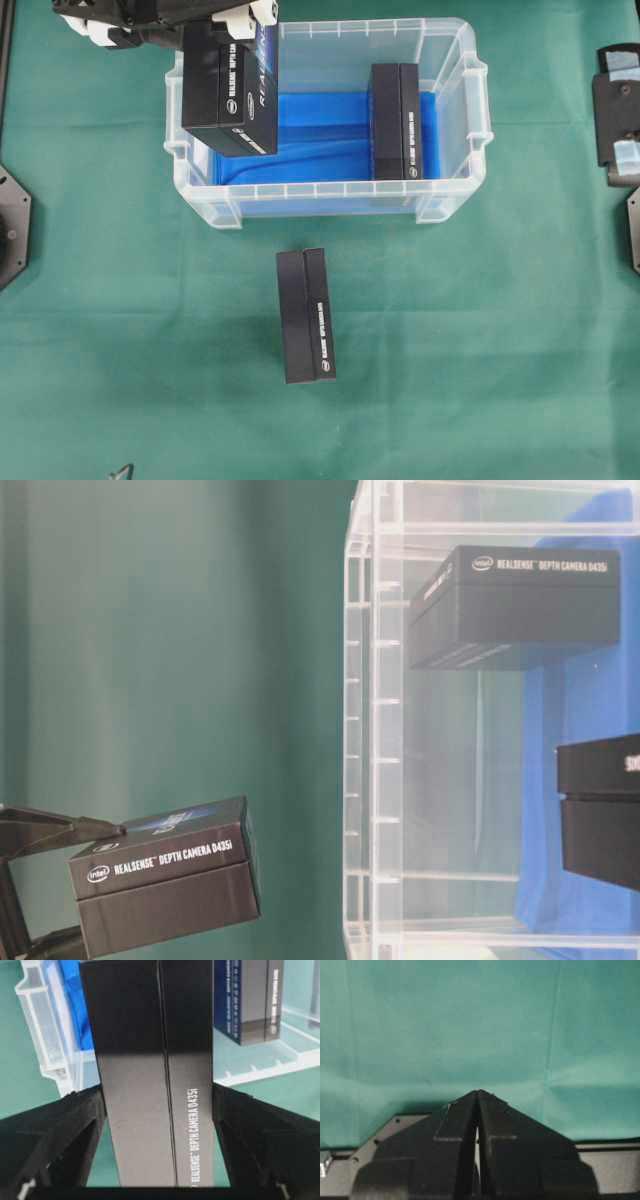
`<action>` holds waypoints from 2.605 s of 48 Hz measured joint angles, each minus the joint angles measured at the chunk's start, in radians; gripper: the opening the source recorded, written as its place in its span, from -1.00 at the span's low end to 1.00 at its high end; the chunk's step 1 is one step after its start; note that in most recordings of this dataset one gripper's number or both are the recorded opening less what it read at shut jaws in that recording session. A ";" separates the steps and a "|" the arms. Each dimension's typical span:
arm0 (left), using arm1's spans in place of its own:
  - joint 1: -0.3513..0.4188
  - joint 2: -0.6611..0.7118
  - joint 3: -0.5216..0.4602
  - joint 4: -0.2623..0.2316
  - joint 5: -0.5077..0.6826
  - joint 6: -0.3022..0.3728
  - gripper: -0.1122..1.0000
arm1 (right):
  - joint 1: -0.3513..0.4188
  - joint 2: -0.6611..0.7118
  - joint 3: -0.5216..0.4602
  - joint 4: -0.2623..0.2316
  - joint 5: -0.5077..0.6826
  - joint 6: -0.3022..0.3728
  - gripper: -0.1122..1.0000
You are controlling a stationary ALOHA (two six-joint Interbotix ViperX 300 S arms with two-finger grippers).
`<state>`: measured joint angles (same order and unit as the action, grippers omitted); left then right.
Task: Take the box out of the case with the left arm.
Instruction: 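Close the left gripper and lift the left box out of the case, then swing the held box down to the table left of the middle box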
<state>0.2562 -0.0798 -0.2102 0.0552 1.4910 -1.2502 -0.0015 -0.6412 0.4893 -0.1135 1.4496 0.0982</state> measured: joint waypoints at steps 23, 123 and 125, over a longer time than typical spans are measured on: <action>0.000 0.000 0.005 0.000 0.000 -0.008 0.35 | 0.000 0.000 0.000 0.002 -0.002 0.000 -0.80; -0.169 -0.041 0.063 0.000 0.003 -0.140 0.35 | 0.000 -0.002 0.000 0.000 -0.002 0.000 -0.80; -0.193 -0.048 0.072 0.000 0.003 -0.164 0.35 | 0.000 -0.002 0.000 0.002 -0.002 0.000 -0.80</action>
<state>0.0629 -0.1273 -0.1381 0.0552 1.4941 -1.4143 -0.0015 -0.6427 0.4893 -0.1120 1.4481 0.0982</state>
